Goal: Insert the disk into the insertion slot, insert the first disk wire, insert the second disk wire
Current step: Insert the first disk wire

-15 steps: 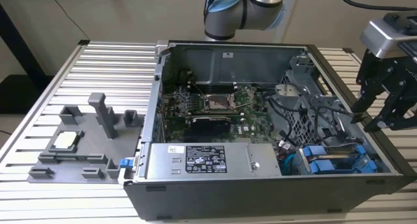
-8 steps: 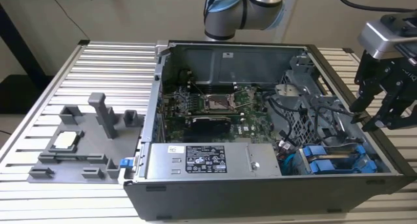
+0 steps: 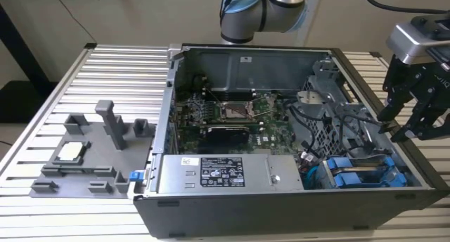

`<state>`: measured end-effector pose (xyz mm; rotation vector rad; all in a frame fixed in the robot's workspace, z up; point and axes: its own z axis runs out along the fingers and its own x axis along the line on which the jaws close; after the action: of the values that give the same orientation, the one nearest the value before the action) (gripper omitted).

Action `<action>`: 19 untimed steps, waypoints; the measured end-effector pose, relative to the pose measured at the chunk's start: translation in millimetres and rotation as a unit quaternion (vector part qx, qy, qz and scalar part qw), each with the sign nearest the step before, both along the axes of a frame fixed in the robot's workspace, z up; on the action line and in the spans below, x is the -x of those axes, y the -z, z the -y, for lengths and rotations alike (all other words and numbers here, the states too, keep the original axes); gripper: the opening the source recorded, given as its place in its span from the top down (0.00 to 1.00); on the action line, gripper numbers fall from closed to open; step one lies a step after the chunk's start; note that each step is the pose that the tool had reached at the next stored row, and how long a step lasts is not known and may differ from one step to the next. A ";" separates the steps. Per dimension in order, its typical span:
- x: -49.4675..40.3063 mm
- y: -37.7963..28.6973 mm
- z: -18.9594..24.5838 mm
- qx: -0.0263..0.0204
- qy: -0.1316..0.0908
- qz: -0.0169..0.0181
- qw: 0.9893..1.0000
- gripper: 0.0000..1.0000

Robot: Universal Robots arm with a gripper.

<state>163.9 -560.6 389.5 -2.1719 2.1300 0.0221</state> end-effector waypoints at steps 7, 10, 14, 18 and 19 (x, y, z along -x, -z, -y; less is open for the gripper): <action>-0.2 0.0 0.0 0.000 0.000 0.000 1.000 0.74; -0.3 0.0 0.0 0.000 0.000 0.000 1.000 0.81; -0.4 0.0 0.0 0.000 0.000 0.000 1.000 0.81; -0.5 0.0 0.0 0.000 0.000 0.000 1.000 0.81; -0.7 0.2 0.0 0.002 0.000 -0.004 1.000 0.81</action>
<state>164.6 -560.6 389.3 -2.1775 2.1351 0.0265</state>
